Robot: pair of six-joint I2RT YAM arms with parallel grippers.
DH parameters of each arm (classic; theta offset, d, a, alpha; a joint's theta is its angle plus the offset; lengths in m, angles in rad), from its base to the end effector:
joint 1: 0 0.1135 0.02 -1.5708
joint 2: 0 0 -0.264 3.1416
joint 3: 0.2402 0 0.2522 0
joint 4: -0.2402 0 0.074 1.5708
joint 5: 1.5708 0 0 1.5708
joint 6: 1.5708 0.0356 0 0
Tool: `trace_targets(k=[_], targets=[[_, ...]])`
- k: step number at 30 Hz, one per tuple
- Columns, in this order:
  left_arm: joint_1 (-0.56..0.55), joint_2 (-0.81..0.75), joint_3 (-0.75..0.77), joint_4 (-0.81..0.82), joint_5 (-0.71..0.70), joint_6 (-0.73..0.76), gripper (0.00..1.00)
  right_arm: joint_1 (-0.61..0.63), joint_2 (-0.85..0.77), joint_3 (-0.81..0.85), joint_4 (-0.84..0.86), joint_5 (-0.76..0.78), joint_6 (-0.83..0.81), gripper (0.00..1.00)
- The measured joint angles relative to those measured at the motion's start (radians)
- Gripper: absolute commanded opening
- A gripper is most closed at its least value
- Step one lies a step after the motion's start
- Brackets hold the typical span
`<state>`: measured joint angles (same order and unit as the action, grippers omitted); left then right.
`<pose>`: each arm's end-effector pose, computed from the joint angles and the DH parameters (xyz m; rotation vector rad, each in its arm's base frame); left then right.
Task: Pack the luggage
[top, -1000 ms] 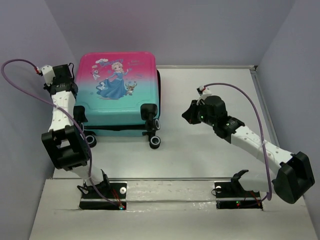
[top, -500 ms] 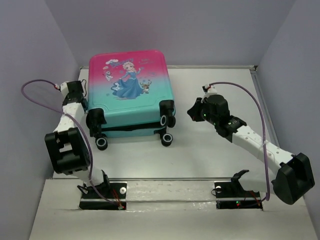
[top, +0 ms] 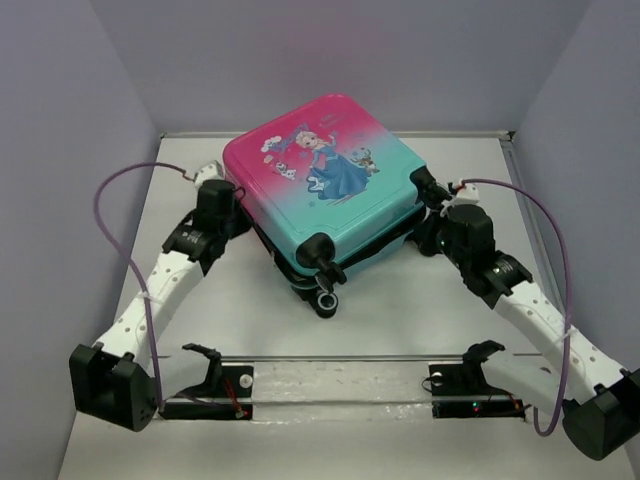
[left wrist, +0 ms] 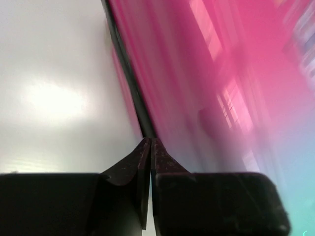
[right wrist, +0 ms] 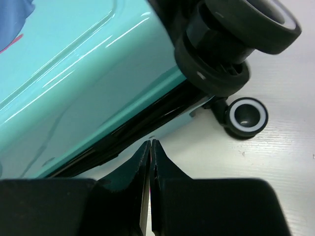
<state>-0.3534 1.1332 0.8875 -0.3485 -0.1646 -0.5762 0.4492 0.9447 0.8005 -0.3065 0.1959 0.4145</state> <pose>0.2373 -0.0813 0.2901 -0.3366 2.1516 -0.3576 0.1961 0.0869 0.3042 0.0897 2.0279 0.3509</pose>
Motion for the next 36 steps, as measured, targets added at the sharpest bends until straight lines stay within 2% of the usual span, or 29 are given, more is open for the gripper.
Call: trace_targets(k=[2, 3, 4, 6, 9, 12, 15, 17, 21, 26, 30, 32, 36], targets=[[0.064, -0.027, 0.117, 0.026, -0.033, -0.001, 0.24, 0.009, -0.027, -0.026, 0.000, 0.000, 0.014, 0.09], [0.104, -0.035, 0.174, 0.054, -0.043, 0.000, 0.32, 0.009, -0.026, -0.038, -0.001, -0.001, 0.022, 0.09], [0.142, -0.037, 0.222, 0.070, -0.053, -0.001, 0.35, 0.009, -0.019, -0.047, -0.001, -0.002, 0.029, 0.10], [0.240, -0.007, 0.343, 0.119, -0.070, 0.004, 0.38, 0.009, 0.001, -0.063, 0.000, -0.004, 0.039, 0.09], [0.341, 0.112, 0.492, 0.167, -0.058, 0.010, 0.38, 0.009, 0.039, -0.072, 0.001, -0.012, 0.051, 0.09], [0.398, 0.349, 0.746, 0.145, -0.026, 0.041, 0.36, 0.009, 0.095, -0.072, 0.038, -0.030, 0.063, 0.09], [0.417, 0.707, 1.080, 0.126, 0.017, 0.084, 0.36, 0.009, 0.158, -0.072, 0.074, -0.046, 0.077, 0.08], [0.416, 0.890, 1.178, 0.098, 0.065, 0.103, 0.36, 0.009, 0.201, -0.072, 0.095, -0.048, 0.084, 0.08], [0.413, 1.118, 1.190, 0.032, 0.179, 0.118, 0.35, 0.009, 0.243, -0.072, 0.123, -0.052, 0.088, 0.08], [0.409, 1.256, 1.210, 0.016, 0.318, 0.116, 0.32, 0.009, 0.272, -0.071, 0.174, -0.057, 0.082, 0.08], [0.393, 1.232, 1.167, 0.082, 0.360, 0.115, 0.32, 0.009, 0.356, -0.026, 0.167, -0.061, 0.070, 0.08], [0.378, 1.148, 1.027, 0.156, 0.372, 0.100, 0.29, 0.009, 0.403, 0.014, 0.137, -0.063, 0.055, 0.08], [0.380, 0.967, 0.731, 0.336, 0.311, 0.063, 0.28, -0.006, 0.510, 0.131, 0.087, -0.046, 0.029, 0.08]])
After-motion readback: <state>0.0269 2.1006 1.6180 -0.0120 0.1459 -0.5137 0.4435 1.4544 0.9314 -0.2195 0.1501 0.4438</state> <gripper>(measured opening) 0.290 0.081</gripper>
